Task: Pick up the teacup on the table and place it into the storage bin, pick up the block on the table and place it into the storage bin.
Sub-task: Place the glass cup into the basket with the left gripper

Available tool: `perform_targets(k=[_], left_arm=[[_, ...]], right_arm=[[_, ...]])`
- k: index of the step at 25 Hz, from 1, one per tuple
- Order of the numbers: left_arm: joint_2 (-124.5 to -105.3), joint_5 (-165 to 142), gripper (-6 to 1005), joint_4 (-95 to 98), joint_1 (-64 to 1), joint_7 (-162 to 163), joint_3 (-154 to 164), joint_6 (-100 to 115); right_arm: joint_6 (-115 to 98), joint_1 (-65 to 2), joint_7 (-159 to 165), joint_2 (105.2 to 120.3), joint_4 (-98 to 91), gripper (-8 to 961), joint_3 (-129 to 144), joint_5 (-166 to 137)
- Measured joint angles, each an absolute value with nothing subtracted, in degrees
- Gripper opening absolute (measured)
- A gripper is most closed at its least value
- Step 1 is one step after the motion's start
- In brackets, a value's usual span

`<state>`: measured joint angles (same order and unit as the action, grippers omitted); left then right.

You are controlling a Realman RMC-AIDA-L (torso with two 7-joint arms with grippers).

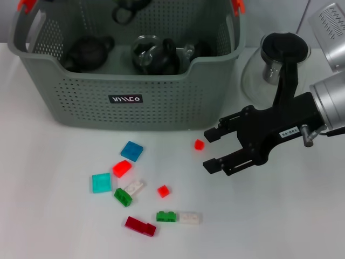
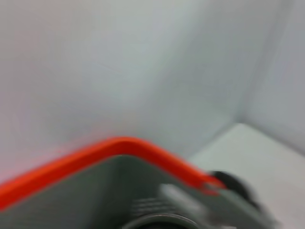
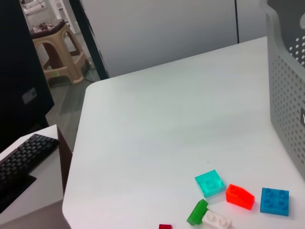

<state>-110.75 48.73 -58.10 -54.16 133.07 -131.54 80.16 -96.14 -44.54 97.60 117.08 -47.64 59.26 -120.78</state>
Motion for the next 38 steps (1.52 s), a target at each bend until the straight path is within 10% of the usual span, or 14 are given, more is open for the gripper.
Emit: perform_targets(k=[22,38], left_arm=[[-118.43,26.88,44,-42.38,-57.12,133.26,-124.76,46.86],[-120.21,22.60,45,-41.74,-56.73,133.25,-123.71,47.48]], right_arm=[[-96.00,-44.56,98.94,116.88,-47.75,775,59.33,-121.00],[-96.01,-44.48,98.61,117.07,-47.72,775,59.53,-121.03]])
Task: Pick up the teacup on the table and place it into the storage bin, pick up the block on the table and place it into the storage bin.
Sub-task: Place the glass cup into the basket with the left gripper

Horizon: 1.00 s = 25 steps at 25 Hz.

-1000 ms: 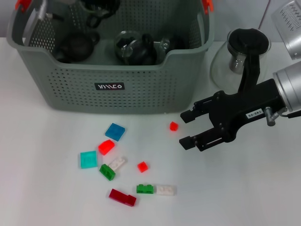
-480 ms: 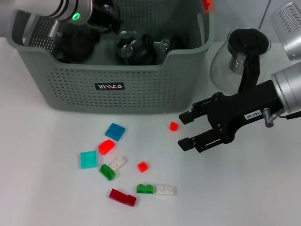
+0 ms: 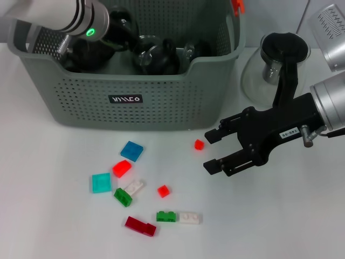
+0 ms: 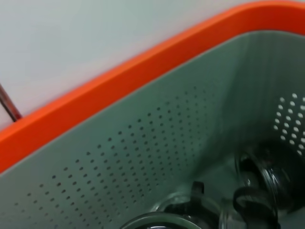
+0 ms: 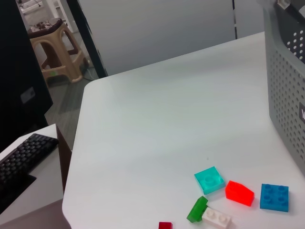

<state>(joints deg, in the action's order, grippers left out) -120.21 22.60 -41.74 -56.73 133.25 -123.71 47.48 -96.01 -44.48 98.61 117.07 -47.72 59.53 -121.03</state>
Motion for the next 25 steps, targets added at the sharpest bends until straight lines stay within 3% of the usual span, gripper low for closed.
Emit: perform_targets(k=[21,25], left_arm=[[-120.77,22.13,218,-43.59,-56.56,134.48,-122.64,49.02],[-120.89,22.09,353,-47.76,-55.45,135.42,-122.67,51.39]], right_arm=[[-96.33,-44.47,98.43,117.03,-47.72,776,59.32,-121.02],[-96.22,-44.43,98.40,116.98,-47.75,776,59.32,-121.02]])
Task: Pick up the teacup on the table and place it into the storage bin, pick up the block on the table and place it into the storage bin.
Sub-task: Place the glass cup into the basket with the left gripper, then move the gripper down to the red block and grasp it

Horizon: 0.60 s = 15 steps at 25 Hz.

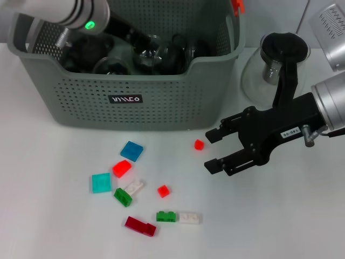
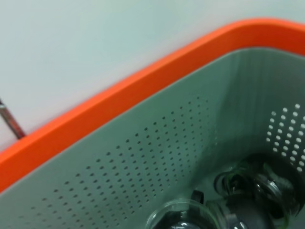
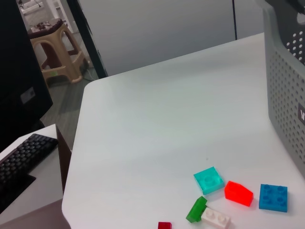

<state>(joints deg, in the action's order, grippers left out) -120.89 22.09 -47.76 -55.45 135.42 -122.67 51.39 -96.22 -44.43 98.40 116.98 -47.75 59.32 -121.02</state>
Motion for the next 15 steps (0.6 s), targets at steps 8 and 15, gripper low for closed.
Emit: perform_targets(k=[8,15], left_arm=[[-124.22,27.82,703,-76.77,-43.59,136.36,-122.57,66.78],[-124.12,49.42,781,-92.92,-29.95,133.30,-122.94,77.73]], right_arm=[[-96.16,-44.85,98.27,116.66,-47.68,776,58.04,-120.58],[-96.00,-44.85,98.24,116.63,-47.70,776,57.97,-120.78]])
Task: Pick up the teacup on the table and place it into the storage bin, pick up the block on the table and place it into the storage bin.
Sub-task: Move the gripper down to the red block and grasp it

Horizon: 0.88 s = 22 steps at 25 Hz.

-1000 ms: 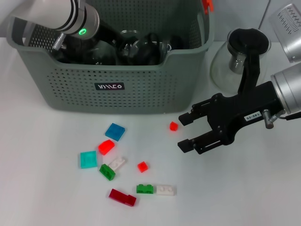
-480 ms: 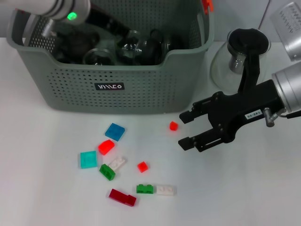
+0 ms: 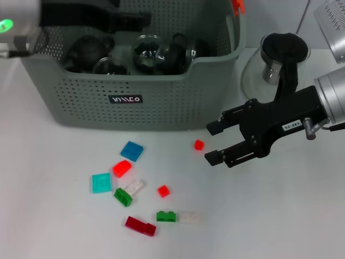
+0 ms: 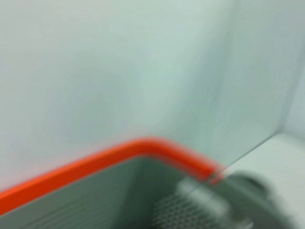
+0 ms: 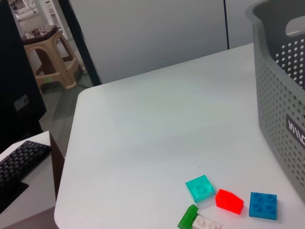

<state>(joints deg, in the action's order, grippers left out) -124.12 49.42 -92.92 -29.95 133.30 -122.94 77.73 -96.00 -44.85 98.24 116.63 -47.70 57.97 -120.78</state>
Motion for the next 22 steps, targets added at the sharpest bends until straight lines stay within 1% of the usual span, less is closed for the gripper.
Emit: perform_targets(k=[1,4,9,13,18,22], left_arm=[[-124.14,60.01,780,-95.44,-25.64,129.13,-125.95,82.46],[-124.31,67.53,779,-94.97,-23.62,125.30,-129.65,88.12],[-124.10,76.46,777,-88.00,-22.67,117.59,-136.58,99.30],[-123.94,77.46,775,-81.71,-22.22,111.35,-139.24,105.66],[-123.50,76.87,774,-74.60,-19.25,99.81,-139.92,107.85],[-122.77,76.36,775,-68.60,-17.26,89.33,-140.31,107.26]], right_arm=[[-95.98,-44.83,98.24,116.63,-47.70,776,57.97,-120.83],[-96.00,-44.73,98.24,116.63,-47.87,777,57.98,-120.87],[-96.27,-44.58,98.26,116.60,-48.19,777,58.18,-120.93],[-96.33,-44.70,98.67,116.27,-48.28,777,58.40,-121.27],[-96.25,-45.26,99.84,116.13,-48.39,777,58.45,-123.11],[-96.02,-46.39,102.13,116.28,-48.49,777,58.45,-125.92]])
